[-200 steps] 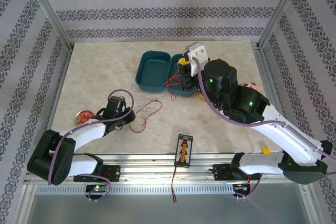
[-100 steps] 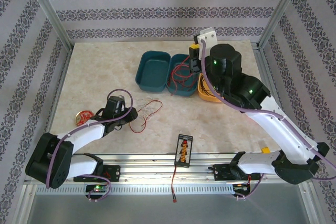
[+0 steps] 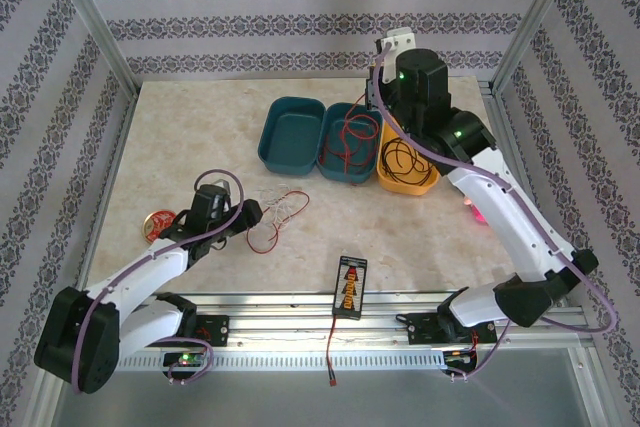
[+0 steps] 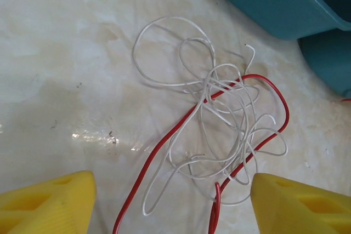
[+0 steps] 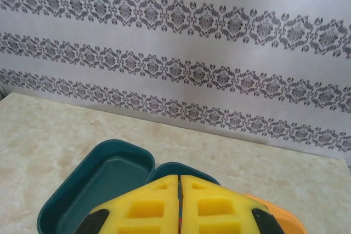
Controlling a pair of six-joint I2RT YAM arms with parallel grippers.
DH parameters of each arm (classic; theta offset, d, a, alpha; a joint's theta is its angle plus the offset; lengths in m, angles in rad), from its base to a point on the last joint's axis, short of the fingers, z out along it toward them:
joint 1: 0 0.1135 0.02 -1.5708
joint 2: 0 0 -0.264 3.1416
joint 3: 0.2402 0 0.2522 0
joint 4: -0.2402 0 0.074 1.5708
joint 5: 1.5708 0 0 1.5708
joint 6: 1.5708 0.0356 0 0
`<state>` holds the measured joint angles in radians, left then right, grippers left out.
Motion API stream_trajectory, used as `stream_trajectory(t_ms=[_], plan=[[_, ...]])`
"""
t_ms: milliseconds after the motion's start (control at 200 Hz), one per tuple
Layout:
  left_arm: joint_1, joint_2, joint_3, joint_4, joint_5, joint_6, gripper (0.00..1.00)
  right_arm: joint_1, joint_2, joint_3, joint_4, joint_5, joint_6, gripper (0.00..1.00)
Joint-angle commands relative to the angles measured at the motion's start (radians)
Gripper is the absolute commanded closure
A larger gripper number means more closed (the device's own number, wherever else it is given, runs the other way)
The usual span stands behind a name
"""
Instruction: Untangle the cables
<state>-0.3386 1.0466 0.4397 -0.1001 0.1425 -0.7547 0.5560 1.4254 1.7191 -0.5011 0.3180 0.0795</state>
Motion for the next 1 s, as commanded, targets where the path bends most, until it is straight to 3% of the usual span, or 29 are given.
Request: stream_trajectory(t_ms=[0, 335, 994], plan=[[0.005, -0.035, 0.007, -0.083, -0.038, 0.015, 0.2, -0.025, 0.019, 0.067, -0.01, -0.056, 0.033, 1.0], [0.011, -0.072, -0.007, -0.108, -0.058, 0.015, 0.06, -0.042, 0.024, 0.22, -0.069, -0.124, 0.04, 1.0], [0.013, -0.088, -0.024, -0.106, -0.057, 0.006, 0.01, -0.088, 0.109, 0.314, -0.048, -0.124, 0.015, 1.0]])
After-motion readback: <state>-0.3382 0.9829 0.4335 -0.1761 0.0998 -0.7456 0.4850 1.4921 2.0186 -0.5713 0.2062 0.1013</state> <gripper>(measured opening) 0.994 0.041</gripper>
